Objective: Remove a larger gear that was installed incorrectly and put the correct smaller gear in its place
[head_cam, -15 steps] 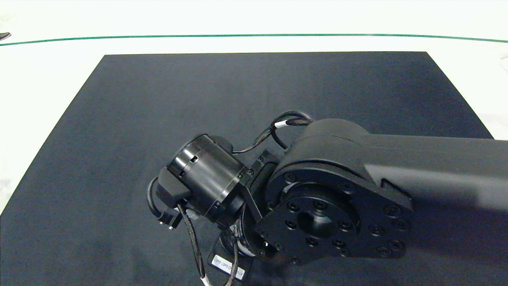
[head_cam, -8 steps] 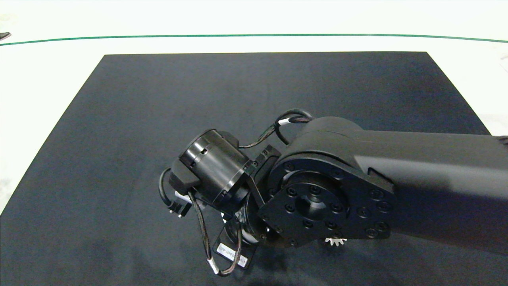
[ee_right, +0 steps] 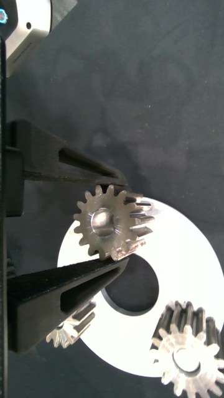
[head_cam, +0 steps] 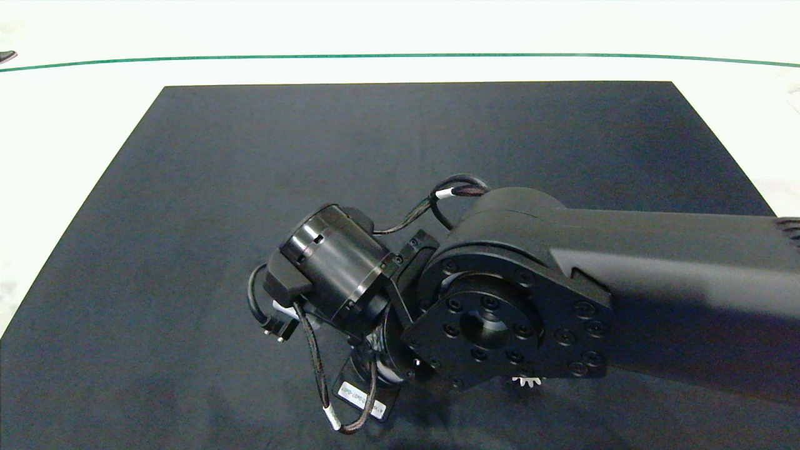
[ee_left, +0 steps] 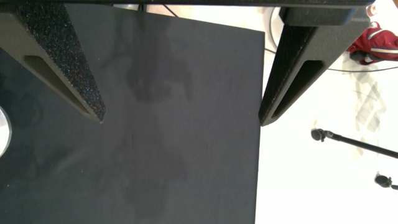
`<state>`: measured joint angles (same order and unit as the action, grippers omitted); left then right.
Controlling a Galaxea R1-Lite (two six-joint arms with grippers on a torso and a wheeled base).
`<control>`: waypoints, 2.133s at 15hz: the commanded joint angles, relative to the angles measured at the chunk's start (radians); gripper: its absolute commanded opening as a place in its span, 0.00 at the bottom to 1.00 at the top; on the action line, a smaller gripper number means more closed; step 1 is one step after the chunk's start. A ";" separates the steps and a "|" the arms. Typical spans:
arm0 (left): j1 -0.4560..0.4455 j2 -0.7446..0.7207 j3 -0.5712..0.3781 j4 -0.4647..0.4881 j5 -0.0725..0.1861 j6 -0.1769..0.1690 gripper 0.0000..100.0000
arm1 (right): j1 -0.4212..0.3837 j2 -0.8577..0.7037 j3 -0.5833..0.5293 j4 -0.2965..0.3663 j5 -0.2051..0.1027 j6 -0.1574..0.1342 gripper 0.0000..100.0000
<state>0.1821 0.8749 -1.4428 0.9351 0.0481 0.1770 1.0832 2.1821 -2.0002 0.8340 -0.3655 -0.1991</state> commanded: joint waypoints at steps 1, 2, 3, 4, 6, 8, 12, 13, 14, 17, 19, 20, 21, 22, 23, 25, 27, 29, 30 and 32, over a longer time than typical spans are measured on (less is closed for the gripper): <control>0.000 -0.001 -0.001 0.005 0.001 0.001 1.00 | 0.003 -0.002 0.000 0.010 -0.004 -0.002 0.31; 0.000 -0.001 -0.001 0.005 0.001 0.001 1.00 | 0.003 -0.002 0.000 0.011 -0.012 -0.002 0.31; 0.000 -0.001 -0.001 0.005 0.001 0.001 1.00 | 0.003 -0.002 0.000 0.011 -0.018 -0.002 0.31; 0.000 -0.001 -0.001 0.005 0.001 0.001 1.00 | 0.003 -0.004 0.000 0.011 -0.021 -0.002 0.31; 0.002 -0.002 0.001 0.005 0.001 0.001 1.00 | 0.003 -0.005 0.000 0.011 -0.026 -0.002 0.31; 0.000 -0.002 0.001 0.005 0.001 0.001 1.00 | 0.004 -0.005 0.000 0.014 -0.027 -0.002 0.31; 0.000 -0.002 0.001 0.005 0.001 0.001 1.00 | 0.006 -0.007 0.000 0.045 -0.026 -0.002 0.31; 0.000 -0.002 0.001 0.005 0.001 0.001 1.00 | 0.009 -0.007 0.000 0.048 -0.026 0.000 0.31; 0.000 -0.002 0.001 0.005 0.001 0.001 1.00 | 0.009 -0.005 0.000 0.046 -0.026 0.000 0.31; 0.000 -0.004 0.001 0.005 0.001 0.001 1.00 | 0.009 -0.002 0.000 0.043 -0.024 0.000 0.31; 0.000 -0.005 0.001 0.005 0.001 0.001 1.00 | 0.007 -0.001 0.000 0.042 -0.026 0.000 0.31; 0.000 -0.005 0.001 0.005 0.001 0.001 1.00 | 0.007 -0.001 0.000 0.040 -0.024 0.000 0.31; 0.000 -0.005 0.001 0.005 0.001 0.001 1.00 | 0.007 -0.001 0.000 0.043 -0.024 0.000 0.31; 0.000 -0.005 0.001 0.005 0.001 0.001 1.00 | 0.007 -0.001 0.000 0.043 -0.024 0.000 0.31; 0.000 -0.005 0.001 0.005 0.001 0.001 1.00 | 0.007 -0.001 0.000 0.043 -0.024 0.000 0.31; 0.000 -0.005 0.001 0.005 0.001 0.001 1.00 | 0.007 -0.001 0.000 0.046 -0.026 0.000 0.31; 0.000 -0.007 0.001 0.005 0.001 0.001 1.00 | 0.007 -0.001 0.000 0.045 -0.026 0.000 0.31; 0.000 -0.008 0.001 0.005 0.001 0.001 1.00 | 0.007 -0.001 0.000 0.043 -0.024 0.000 0.31; 0.000 -0.008 0.001 0.005 0.001 0.001 1.00 | 0.007 0.001 0.000 0.043 -0.024 0.000 0.31; 0.000 -0.008 0.001 0.005 0.001 0.001 1.00 | 0.007 0.001 0.000 0.040 -0.024 0.000 0.31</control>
<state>0.1821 0.8672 -1.4421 0.9351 0.0485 0.1770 1.0904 2.1813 -2.0002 0.8702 -0.3877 -0.1981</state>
